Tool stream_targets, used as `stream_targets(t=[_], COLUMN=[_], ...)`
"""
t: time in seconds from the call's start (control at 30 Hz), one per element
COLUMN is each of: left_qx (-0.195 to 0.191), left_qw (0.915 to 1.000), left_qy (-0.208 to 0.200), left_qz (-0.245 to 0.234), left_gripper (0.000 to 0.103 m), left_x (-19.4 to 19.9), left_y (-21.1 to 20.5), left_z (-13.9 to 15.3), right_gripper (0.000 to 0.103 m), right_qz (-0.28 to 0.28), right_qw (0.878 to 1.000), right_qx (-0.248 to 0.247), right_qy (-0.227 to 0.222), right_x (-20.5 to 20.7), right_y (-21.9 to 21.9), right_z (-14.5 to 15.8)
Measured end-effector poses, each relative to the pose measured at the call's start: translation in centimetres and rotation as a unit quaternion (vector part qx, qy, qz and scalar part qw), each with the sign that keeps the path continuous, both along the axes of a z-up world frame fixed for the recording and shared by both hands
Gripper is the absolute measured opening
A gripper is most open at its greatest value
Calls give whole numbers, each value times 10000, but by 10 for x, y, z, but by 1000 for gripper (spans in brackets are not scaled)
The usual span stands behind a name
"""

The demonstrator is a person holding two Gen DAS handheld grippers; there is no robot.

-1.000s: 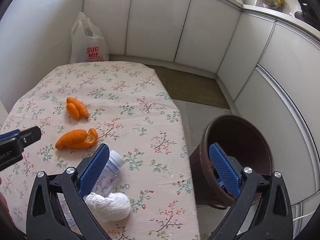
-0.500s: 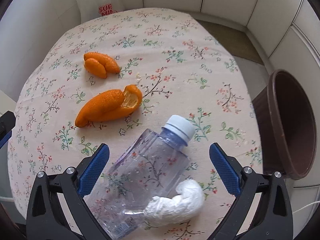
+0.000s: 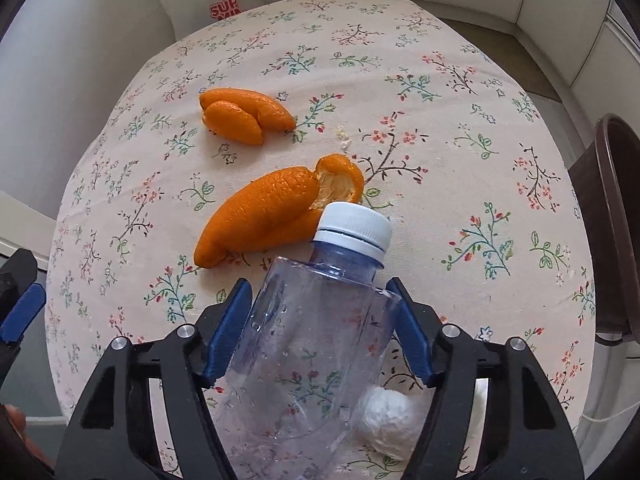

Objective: Collect trash
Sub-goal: 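Grasp the clear plastic water bottle with the right tool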

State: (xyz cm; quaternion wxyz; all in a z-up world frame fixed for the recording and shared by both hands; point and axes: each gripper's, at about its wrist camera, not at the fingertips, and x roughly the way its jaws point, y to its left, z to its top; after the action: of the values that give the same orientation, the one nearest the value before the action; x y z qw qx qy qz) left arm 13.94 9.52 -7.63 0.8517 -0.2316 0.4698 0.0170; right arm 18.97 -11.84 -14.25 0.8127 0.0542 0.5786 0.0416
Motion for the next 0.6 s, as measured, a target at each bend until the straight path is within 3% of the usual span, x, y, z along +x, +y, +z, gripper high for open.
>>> stream_targets(t=[0.4,0.6], left_qx=[44,-139], left_qw=[10000,9998], left_qy=[-30,49], left_qz=[2,134], left_gripper=[68,68], left_x=[4,10], left_y=[-2,0], left_z=[-3,-7], right_gripper=[59,59], right_qz=[385,352], right_qw=[9981,9961], right_qx=[266,469], right_qy=[-408,-664], right_x=[-4,-8], right_y=[5,-6], right_z=[29,53])
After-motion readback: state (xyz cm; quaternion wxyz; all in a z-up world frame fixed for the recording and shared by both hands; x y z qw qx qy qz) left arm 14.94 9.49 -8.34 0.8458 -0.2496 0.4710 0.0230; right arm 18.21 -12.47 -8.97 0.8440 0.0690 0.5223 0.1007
